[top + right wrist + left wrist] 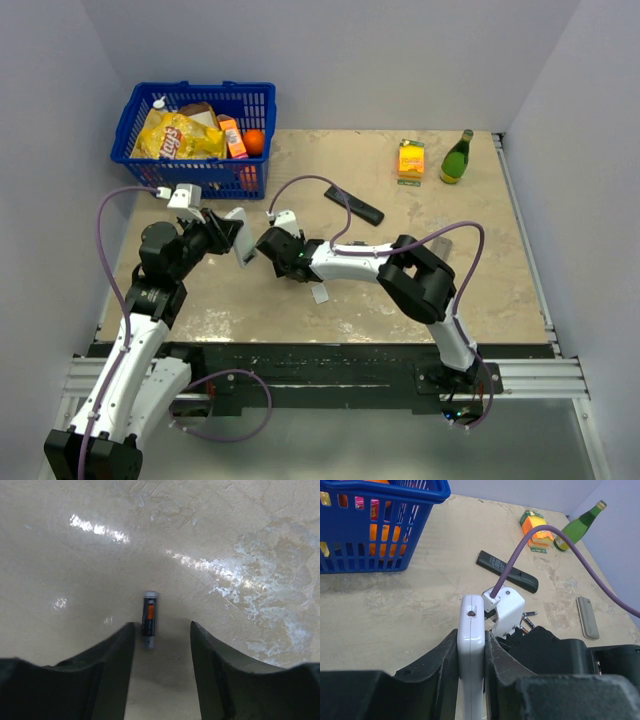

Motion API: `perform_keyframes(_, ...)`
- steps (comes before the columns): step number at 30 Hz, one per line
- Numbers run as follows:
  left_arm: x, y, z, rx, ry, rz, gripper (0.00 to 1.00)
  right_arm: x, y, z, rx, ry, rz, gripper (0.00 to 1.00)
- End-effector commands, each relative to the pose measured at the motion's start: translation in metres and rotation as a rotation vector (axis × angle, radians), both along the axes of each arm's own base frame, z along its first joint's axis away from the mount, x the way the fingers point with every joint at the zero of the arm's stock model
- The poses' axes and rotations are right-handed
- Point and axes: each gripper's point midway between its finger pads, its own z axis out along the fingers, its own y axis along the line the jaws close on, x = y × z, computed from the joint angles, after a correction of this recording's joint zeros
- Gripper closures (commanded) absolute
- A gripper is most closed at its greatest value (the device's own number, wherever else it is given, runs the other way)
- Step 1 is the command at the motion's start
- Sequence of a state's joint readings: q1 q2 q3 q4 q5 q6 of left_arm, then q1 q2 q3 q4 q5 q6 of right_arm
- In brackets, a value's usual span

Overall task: Load the batteries into the remote control
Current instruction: Pick up the battery from the center of the board.

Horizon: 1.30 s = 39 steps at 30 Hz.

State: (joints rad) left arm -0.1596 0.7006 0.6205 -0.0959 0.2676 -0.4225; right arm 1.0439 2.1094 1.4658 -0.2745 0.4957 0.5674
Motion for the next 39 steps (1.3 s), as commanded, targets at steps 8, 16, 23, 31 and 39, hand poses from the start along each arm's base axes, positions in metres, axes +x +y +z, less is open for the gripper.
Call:
perform_keyframes(8, 0.0, -0.001, 0.014, 0.007, -0.055, -0.006, 1.0, -0.005, -0.009, 0.006, -0.007, -0.023, 0.006, 0.7)
perform_keyframes(16, -0.001, -0.006, 0.015, 0.0, -0.061, -0.035, 1.0, -0.02, -0.011, 0.016, 0.007, 0.013, 0.112, 0.85)
perform_keyframes(23, 0.0, -0.012, 0.01, -0.007, -0.042, -0.075, 1.0, -0.019, -0.004, 0.014, -0.001, -0.003, 0.182, 0.75)
perform_keyframes(31, 0.0, -0.014, 0.008, -0.009, -0.034, -0.089, 1.0, -0.017, -0.003, 0.01, -0.06, 0.01, 0.267, 0.69)
perform_keyframes(39, -0.001, -0.018, 0.005, -0.015, -0.022, -0.115, 1.0, -0.021, -0.006, -0.002, -0.072, 0.032, 0.315, 0.7)
